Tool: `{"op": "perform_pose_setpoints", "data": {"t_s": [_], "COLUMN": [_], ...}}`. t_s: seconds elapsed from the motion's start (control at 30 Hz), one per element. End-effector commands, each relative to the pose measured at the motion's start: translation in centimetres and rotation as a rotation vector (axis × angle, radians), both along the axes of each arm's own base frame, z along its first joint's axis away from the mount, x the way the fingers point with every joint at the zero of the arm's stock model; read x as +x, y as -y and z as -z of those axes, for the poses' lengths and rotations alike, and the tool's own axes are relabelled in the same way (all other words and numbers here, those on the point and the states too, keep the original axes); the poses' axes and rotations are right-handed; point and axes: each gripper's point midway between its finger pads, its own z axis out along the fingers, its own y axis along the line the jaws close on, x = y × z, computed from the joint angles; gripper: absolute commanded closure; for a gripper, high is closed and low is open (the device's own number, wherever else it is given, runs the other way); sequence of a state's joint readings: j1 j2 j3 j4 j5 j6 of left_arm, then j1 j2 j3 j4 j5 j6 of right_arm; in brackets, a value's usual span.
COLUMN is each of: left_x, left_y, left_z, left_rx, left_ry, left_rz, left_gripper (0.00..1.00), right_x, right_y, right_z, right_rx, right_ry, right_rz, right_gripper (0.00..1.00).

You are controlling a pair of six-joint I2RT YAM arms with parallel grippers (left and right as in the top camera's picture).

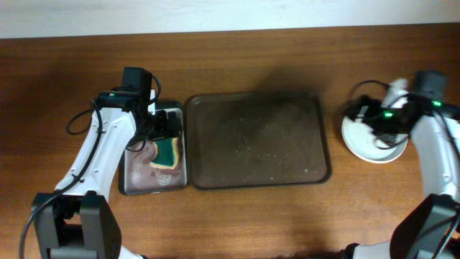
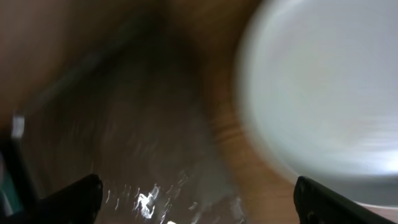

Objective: Clean dirty plates on tray and stack at the side

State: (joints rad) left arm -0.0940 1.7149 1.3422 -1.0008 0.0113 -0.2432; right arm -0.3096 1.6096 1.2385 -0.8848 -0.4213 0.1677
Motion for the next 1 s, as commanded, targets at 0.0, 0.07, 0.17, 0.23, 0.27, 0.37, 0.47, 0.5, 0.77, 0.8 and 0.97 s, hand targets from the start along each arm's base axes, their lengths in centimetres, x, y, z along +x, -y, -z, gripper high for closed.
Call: {"op": "perform_pose_setpoints", "data": {"t_s": [0.0, 0.07, 0.17, 0.23, 0.27, 0.37, 0.47, 0.5, 0.77, 0.8, 0.97], "left_x": [-0.3, -1.7, -4.7, -6.2, -6.9, -7.7, -8.6, -8.8, -11.3, -12.0, -13.8], "left_y": [-0.3, -0.5, -0.8, -0.9, -1.0, -1.0, -1.1, -1.1, -1.3, -1.4, -1.5], "left_z": [-0.5, -0.2, -0.1, -0.4, -0.8, -2.8, -4.5, -5.0, -9.4, -9.5, -10.9], "left_rx": [-0.004, -0.003, 0.001, 0.008, 0.009, 0.004, -0.006, -0.011, -0.071, -0.075, -0.086], "left_ry": [-0.009, -0.067, -0.19, -0.24, -0.254, -0.203, -0.101, -0.051, 0.499, 0.534, 0.64], "left_rz": [-0.027, -0.058, -0.082, -0.082, -0.083, -0.073, -0.064, -0.061, -0.056, -0.055, -0.054], "left_gripper": [0.0, 0.0, 0.01, 0.0, 0.0, 0.0, 0.0, 0.0, 0.01, 0.0, 0.01], "right_x": [-2.4, -4.4, -7.1, -8.7, -9.2, -10.1, -10.1, -10.2, -15.5, -16.3, -18.2], "right_y": [-5.5, -6.2, -7.2, -7.5, -7.5, -7.4, -7.2, -6.9, -5.7, -5.7, -5.7], "right_z": [1.0, 2.0, 2.4, 2.0, 1.6, -0.5, -4.0, -5.3, -14.5, -15.4, -17.2], "right_rx": [-0.044, -0.146, -0.21, -0.216, -0.224, -0.234, -0.278, -0.307, -0.441, -0.446, -0.457], "right_ry": [-0.073, -0.176, -0.287, -0.336, -0.344, -0.288, -0.11, -0.032, 0.507, 0.554, 0.662], "right_rz": [-0.268, -0.32, -0.385, -0.408, -0.411, -0.404, -0.377, -0.36, -0.228, -0.218, -0.194], "right_gripper": [0.01, 0.01, 0.01, 0.01, 0.01, 0.01, 0.01, 0.01, 0.01, 0.01, 0.01]}}
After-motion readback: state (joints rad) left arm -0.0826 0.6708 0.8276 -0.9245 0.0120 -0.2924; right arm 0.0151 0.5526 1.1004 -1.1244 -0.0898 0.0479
